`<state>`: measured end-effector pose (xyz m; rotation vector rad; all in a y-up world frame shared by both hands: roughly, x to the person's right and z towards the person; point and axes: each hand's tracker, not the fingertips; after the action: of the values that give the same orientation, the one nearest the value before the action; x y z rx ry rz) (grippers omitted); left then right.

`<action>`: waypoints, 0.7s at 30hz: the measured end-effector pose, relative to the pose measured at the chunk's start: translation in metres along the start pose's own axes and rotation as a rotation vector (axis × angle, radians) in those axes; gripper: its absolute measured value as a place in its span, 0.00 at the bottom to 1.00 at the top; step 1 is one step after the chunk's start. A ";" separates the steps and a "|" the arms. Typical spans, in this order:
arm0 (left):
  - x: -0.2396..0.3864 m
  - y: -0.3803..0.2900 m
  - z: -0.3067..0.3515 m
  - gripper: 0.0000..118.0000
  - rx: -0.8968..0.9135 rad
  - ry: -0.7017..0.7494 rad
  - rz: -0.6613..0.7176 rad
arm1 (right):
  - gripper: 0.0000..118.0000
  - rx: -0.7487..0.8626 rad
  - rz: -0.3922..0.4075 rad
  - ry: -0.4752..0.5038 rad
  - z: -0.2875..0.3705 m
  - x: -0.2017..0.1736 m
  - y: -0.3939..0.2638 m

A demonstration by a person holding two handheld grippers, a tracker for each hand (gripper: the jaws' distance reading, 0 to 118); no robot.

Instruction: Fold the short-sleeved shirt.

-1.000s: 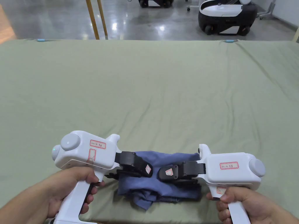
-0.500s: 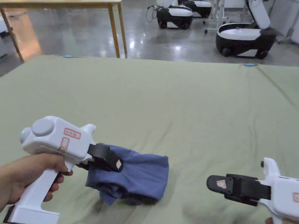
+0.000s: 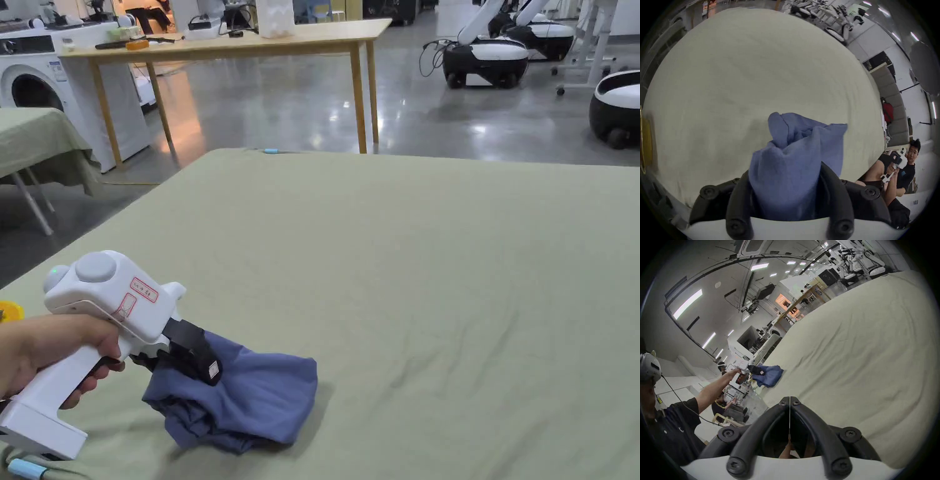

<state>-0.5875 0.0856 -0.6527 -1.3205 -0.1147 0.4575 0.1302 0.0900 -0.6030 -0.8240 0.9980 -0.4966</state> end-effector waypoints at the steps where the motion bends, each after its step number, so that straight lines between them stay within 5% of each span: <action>1: -0.004 -0.001 0.000 0.32 -0.006 0.000 0.005 | 0.01 -0.002 -0.003 -0.005 -0.003 -0.001 -0.001; 4: -0.010 0.001 -0.014 0.34 -0.019 -0.012 0.001 | 0.01 -0.014 -0.002 -0.020 -0.011 -0.007 0.001; 7: -0.007 -0.007 -0.009 0.98 0.054 0.175 -0.043 | 0.01 -0.015 0.015 -0.021 -0.012 -0.015 0.005; 10: -0.017 -0.018 0.024 0.99 0.206 0.105 -0.039 | 0.01 0.028 0.134 -0.112 -0.001 -0.033 0.015; 15: 0.066 -0.061 0.094 0.99 0.683 0.167 -0.059 | 0.01 0.292 0.438 -0.476 0.033 -0.075 0.038; 19: 0.187 -0.091 0.106 0.99 1.235 0.306 -0.209 | 0.01 0.511 0.526 -0.697 0.058 -0.091 0.062; 21: 0.268 -0.109 0.092 0.99 1.300 0.278 -0.273 | 0.01 0.559 0.547 -0.762 0.067 -0.095 0.076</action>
<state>-0.3481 0.2537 -0.5726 -0.0680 0.2147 0.0424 0.1443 0.2282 -0.5935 -0.1680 0.3065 0.0398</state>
